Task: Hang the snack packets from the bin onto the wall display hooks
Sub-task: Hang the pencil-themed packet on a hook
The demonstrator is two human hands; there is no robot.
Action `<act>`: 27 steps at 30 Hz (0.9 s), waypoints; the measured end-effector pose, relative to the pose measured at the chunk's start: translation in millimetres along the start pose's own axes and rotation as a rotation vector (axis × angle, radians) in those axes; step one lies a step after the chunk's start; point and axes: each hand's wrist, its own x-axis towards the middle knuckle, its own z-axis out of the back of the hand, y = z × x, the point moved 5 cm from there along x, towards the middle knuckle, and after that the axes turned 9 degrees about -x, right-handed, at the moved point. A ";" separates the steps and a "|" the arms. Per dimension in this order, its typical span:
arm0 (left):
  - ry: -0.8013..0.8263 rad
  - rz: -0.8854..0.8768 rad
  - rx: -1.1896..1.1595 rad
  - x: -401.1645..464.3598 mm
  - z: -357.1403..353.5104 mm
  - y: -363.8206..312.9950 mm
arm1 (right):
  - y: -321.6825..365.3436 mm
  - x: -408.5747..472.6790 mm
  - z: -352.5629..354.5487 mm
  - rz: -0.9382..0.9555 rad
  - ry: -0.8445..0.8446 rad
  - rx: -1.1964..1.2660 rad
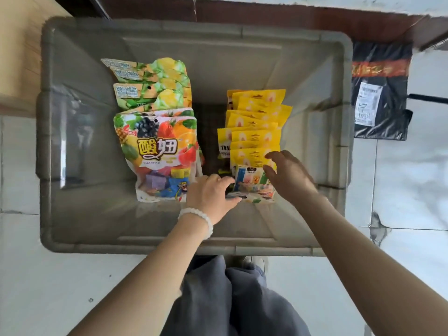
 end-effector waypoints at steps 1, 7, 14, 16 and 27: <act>0.036 -0.014 0.015 9.0 -7.8 0.0 | -3.8 9.3 -9.2 -0.013 0.037 -0.024; 0.261 -0.015 -0.092 29.7 -47.5 4.5 | -18.6 33.0 -47.7 -0.062 0.116 0.021; 0.260 -0.025 -0.265 24.9 -47.5 12.2 | -19.2 27.1 -50.9 -0.092 0.066 0.032; 0.235 -0.036 -0.269 21.6 -43.5 11.1 | -19.5 20.7 -48.0 -0.087 0.069 0.065; 0.006 -0.055 -0.229 -54.8 52.9 0.4 | 18.6 -46.8 28.0 -0.002 -0.076 0.175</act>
